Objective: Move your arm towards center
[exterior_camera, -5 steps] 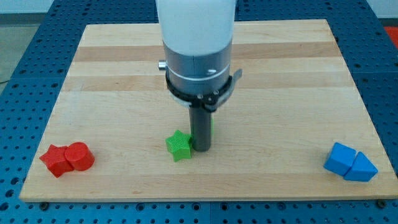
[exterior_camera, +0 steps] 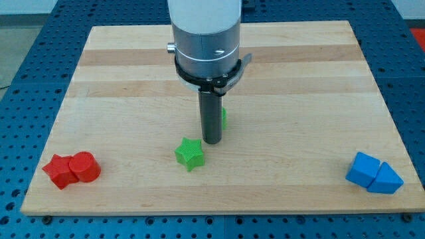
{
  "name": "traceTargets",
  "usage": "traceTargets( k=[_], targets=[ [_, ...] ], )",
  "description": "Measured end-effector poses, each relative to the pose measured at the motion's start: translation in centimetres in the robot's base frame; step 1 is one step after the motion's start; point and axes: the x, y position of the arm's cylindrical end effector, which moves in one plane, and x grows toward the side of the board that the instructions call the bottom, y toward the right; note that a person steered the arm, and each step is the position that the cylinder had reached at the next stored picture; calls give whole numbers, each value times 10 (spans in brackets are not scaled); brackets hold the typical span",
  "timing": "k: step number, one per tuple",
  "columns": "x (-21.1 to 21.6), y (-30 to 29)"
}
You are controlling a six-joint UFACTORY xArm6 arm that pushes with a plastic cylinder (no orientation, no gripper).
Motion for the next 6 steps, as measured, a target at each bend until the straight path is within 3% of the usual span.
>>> traceTargets(
  k=[2, 5, 6],
  targets=[
    [28, 66],
    [91, -21],
    [60, -74]
  ],
)
